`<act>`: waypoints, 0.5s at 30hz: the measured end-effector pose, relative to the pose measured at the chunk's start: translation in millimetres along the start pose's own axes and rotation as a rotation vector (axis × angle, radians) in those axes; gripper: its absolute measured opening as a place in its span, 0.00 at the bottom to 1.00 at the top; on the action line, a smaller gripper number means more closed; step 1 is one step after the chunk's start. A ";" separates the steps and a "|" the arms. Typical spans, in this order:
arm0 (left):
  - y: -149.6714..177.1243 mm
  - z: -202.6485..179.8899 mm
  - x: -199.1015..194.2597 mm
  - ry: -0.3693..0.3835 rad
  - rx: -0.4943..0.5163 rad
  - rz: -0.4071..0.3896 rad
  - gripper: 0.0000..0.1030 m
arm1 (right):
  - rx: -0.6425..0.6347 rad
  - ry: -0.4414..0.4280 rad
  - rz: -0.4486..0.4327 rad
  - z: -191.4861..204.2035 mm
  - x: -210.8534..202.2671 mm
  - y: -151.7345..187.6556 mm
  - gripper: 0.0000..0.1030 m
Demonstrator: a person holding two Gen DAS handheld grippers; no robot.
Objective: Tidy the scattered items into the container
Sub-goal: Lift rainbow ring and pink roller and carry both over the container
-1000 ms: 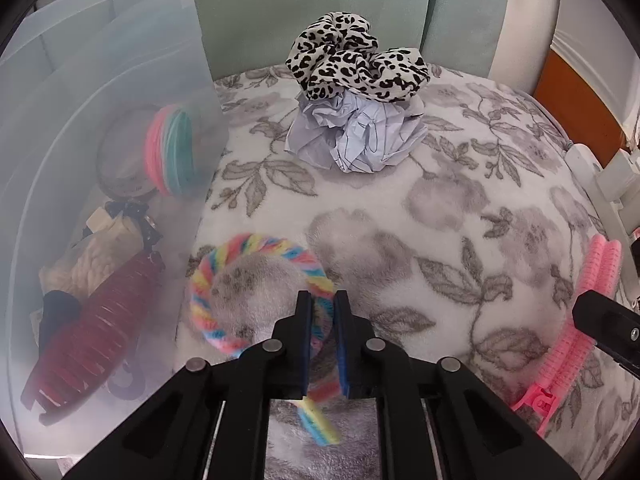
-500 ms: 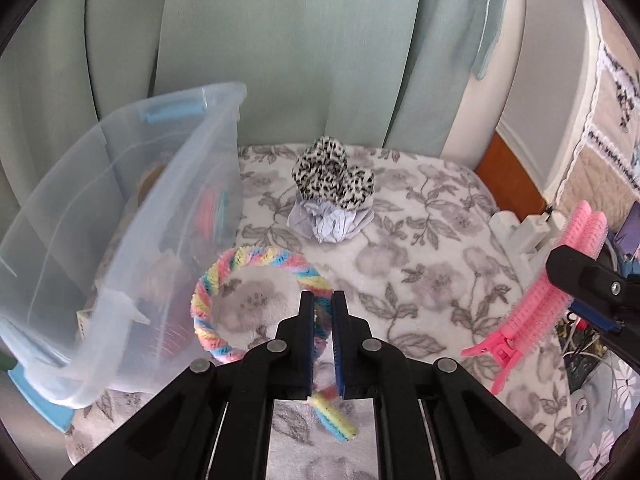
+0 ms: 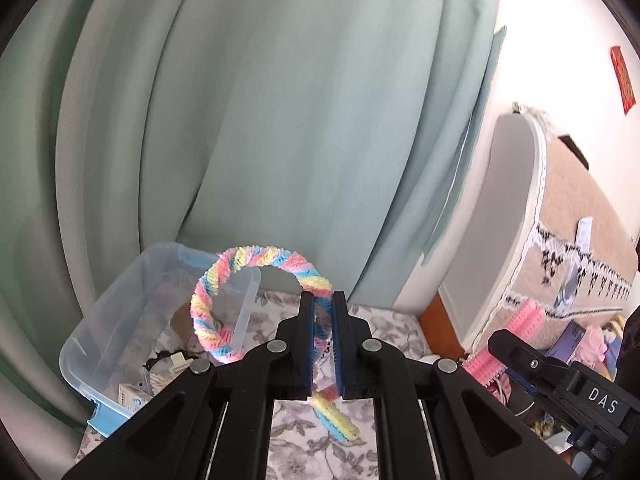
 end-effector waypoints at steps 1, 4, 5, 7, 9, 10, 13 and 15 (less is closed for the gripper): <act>-6.6 2.3 -4.9 0.000 -0.012 -0.015 0.08 | -0.004 -0.010 -0.015 6.1 -2.8 -5.3 0.26; -25.5 11.8 -16.1 -0.003 -0.059 -0.056 0.08 | -0.021 -0.039 -0.057 25.6 -7.5 -19.9 0.26; -31.9 16.2 -19.3 -0.006 -0.078 -0.069 0.08 | -0.026 -0.045 -0.072 31.8 -8.5 -24.8 0.26; -44.4 26.9 -25.9 -0.014 -0.121 -0.094 0.08 | -0.036 -0.061 -0.096 44.7 -9.1 -35.3 0.26; -55.5 40.3 -34.1 -0.031 -0.169 -0.123 0.08 | -0.046 -0.079 -0.117 58.9 -9.8 -44.2 0.26; -59.2 47.2 -38.7 -0.039 -0.191 -0.137 0.08 | -0.052 -0.086 -0.130 66.0 -10.1 -48.2 0.26; -60.9 67.6 -53.8 -0.054 -0.246 -0.167 0.08 | -0.072 -0.110 -0.162 84.1 -12.6 -52.3 0.26; -55.8 78.0 -61.5 -0.064 -0.257 -0.186 0.08 | -0.083 -0.121 -0.176 91.6 -13.9 -45.6 0.26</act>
Point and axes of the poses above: each gripper's, at about its wrist camera, not at the fingertips, and x roughly the way its jaws point, z to its left, y to its underside, the point moved 4 cm from there along x, roughly the way its jaws point, and after that the axes turned 6 degrees about -y, right-handed, at the moved point
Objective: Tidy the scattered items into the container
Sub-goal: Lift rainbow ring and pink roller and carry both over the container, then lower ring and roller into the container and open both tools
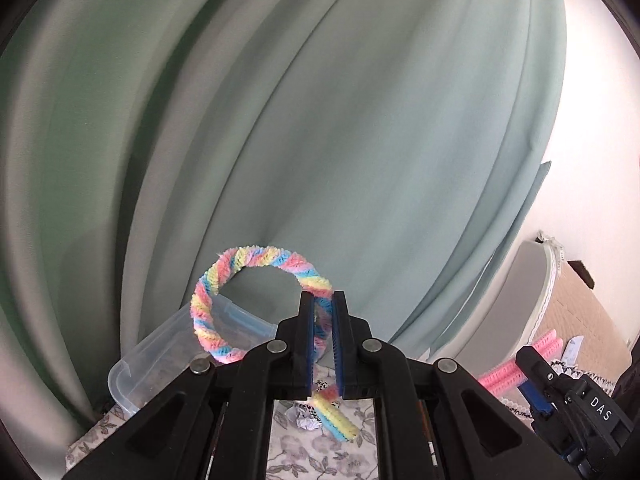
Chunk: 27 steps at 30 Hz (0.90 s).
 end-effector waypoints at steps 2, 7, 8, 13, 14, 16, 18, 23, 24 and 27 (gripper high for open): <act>4.0 10.9 -4.3 -0.008 -0.008 -0.009 0.08 | -0.011 -0.013 0.001 6.0 0.7 11.0 0.26; 14.3 34.2 -3.9 -0.042 -0.045 0.010 0.08 | -0.049 -0.011 0.039 16.2 12.7 36.9 0.26; 15.2 37.2 -2.3 -0.044 -0.048 0.011 0.08 | -0.057 -0.009 0.042 18.2 15.4 40.0 0.26; 18.8 54.0 9.3 -0.071 -0.074 0.032 0.08 | -0.103 -0.022 0.067 26.7 22.3 53.9 0.26; 19.5 58.2 11.7 -0.078 -0.083 0.037 0.08 | -0.111 -0.029 0.070 28.4 22.8 57.0 0.26; 21.1 68.3 18.0 -0.092 -0.105 0.045 0.08 | -0.121 -0.038 0.078 28.0 29.5 61.0 0.26; 23.5 78.5 24.4 -0.101 -0.127 0.059 0.08 | -0.126 -0.039 0.093 28.4 35.5 67.7 0.26; 30.0 97.4 47.2 -0.122 -0.161 0.096 0.08 | -0.139 -0.025 0.163 29.1 61.1 85.7 0.26; 39.3 97.9 44.9 -0.125 -0.165 0.104 0.08 | -0.145 -0.025 0.176 29.9 65.7 90.0 0.26; 45.1 108.6 59.3 -0.134 -0.184 0.128 0.08 | -0.164 -0.022 0.221 31.1 82.2 103.2 0.26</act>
Point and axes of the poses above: each gripper's, at about its wrist camera, not at the fingertips, and x roughly the way its jaws point, z to its left, y to its underside, the point moved 4 cm from there along x, roughly the way its jaws point, and after that the axes turned 6 degrees about -y, right-handed, at the moved point
